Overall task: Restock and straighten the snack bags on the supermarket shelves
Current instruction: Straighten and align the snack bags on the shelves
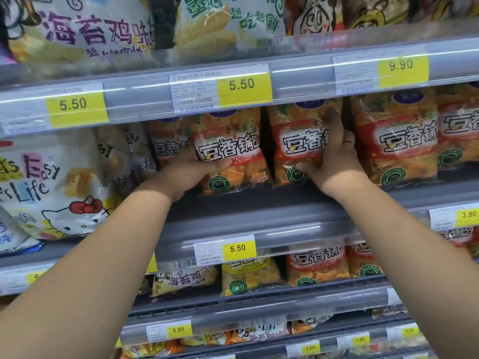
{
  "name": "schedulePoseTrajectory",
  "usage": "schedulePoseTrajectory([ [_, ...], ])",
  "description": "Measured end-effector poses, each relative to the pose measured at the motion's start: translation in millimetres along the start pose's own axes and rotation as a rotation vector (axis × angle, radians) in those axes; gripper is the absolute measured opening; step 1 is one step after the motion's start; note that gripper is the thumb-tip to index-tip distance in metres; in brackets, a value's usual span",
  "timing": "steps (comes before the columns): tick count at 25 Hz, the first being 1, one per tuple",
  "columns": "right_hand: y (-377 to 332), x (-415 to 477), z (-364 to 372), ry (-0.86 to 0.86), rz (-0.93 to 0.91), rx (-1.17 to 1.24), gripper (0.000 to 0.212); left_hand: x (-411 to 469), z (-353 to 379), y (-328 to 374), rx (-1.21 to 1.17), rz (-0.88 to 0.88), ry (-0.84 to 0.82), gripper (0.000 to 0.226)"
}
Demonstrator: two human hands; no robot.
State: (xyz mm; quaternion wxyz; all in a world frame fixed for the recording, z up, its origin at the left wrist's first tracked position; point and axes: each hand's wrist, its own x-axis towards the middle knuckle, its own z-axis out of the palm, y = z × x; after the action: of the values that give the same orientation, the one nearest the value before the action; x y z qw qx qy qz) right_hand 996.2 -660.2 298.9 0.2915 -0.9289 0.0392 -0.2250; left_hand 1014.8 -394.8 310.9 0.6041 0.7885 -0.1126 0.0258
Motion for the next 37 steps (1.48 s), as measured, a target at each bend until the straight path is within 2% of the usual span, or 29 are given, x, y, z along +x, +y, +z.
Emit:
schedulePoseTrajectory([
  [3,-1.7,-7.4,0.7,-0.006,0.022,-0.049,0.112,-3.0,-3.8,-3.2,0.004,-0.018,0.019,0.071],
  [6,-3.1,-16.6,-3.5,0.012,0.044,-0.096,0.111,-6.2,-2.4,-6.5,0.062,-0.026,0.078,0.055],
  [8,-3.2,-26.3,-5.7,0.046,0.036,-0.087,0.107,-11.9,-0.8,-3.2,0.181,-0.013,0.215,0.057],
  [11,-2.0,-42.4,-5.3,0.093,-0.004,-0.081,0.095,-28.5,8.1,6.1,0.508,-0.040,0.454,0.080],
  [13,-2.4,-50.8,-8.4,0.102,-0.003,-0.104,0.085,-46.0,21.7,13.2,0.550,0.089,0.540,0.081],
  [15,-1.8,-59.3,-14.2,0.133,0.013,-0.142,0.072,-64.7,39.1,24.4,0.524,0.275,0.458,0.073],
  [18,6.6,-73.5,-23.5,0.221,-0.022,-0.187,0.045,-77.8,59.7,42.3,0.590,0.358,0.227,0.050],
  [20,19.0,-79.3,-34.2,0.279,-0.045,-0.197,0.038,-78.6,76.6,50.5,0.586,0.389,0.119,0.042],
  [24,46.8,-76.9,-63.2,0.335,-0.057,-0.161,0.046,-71.1,117.9,57.5,0.628,0.435,0.048,0.039],
  [27,71.5,-64.3,-77.7,0.323,-0.040,-0.164,0.056,-55.9,152.4,62.3,0.656,0.444,0.090,0.051],
  [30,89.6,-41.9,-88.3,0.187,0.020,-0.158,0.075,-38.2,177.1,61.6,0.693,0.361,0.147,0.073],
  [32,103.0,-22.3,-95.7,0.046,-0.003,-0.157,0.085,-22.4,195.1,60.0,0.837,0.334,0.277,0.084],
  [35,118.6,0.7,-101.8,-0.080,-0.095,-0.036,0.086,0.4,212.6,67.8,0.944,0.107,0.383,0.095],
  [37,126.4,7.8,-100.1,-0.070,-0.140,-0.003,0.085,8.7,217.9,73.5,0.911,-0.026,0.428,0.102],
])
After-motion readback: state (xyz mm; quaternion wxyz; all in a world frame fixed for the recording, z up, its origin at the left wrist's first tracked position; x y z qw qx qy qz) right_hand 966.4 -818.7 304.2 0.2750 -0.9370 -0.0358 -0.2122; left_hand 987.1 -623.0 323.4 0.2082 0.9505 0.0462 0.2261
